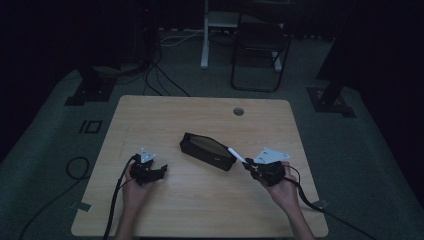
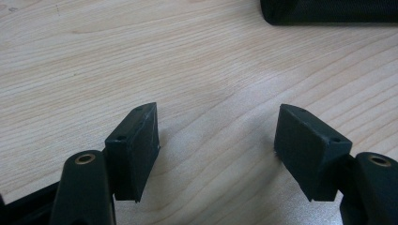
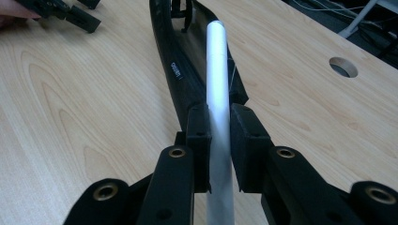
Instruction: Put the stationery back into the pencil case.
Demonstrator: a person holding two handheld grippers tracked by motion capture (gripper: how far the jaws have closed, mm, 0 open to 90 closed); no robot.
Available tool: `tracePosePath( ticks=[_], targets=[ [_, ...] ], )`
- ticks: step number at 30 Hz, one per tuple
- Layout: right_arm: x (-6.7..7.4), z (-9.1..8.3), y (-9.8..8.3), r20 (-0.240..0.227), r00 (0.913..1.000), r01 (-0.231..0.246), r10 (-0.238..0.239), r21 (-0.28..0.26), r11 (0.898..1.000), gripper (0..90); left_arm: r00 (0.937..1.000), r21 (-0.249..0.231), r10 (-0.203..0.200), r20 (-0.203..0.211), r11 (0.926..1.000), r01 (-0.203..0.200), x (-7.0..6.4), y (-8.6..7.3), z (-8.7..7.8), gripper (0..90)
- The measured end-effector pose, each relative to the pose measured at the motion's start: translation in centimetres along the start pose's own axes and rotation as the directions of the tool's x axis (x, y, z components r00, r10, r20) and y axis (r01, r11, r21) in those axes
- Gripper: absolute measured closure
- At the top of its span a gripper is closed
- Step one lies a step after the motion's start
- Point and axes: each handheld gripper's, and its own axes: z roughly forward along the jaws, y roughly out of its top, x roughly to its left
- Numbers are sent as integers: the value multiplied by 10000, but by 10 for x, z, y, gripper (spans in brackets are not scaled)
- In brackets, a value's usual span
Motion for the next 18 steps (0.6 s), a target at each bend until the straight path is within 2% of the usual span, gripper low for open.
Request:
tracePosePath(
  ticks=[18],
  targets=[
    [-9,1,7,103,9999,36,-36,-25,10000,786,10000,11,-7,-13,10000,7,-1,0,0,312]
  ],
)
